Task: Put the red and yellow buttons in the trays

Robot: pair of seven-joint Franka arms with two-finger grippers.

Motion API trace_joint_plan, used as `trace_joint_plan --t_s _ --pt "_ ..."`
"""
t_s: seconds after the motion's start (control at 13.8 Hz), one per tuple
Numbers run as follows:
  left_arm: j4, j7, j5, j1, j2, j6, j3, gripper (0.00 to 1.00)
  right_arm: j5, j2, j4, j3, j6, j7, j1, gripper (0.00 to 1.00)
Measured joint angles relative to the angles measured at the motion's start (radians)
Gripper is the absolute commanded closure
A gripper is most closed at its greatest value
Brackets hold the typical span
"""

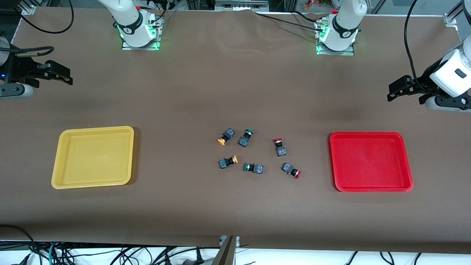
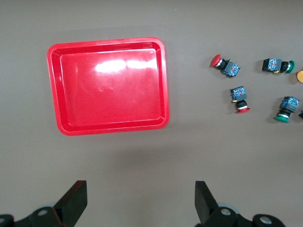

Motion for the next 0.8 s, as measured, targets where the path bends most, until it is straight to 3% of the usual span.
trace_joint_plan --t_s 0.8 --pt "0.000 0.027 0.034 -0.001 0.000 0.000 -0.003 0.00 -0.001 0.001 0.000 0.000 0.000 0.000 0.000 0.00"
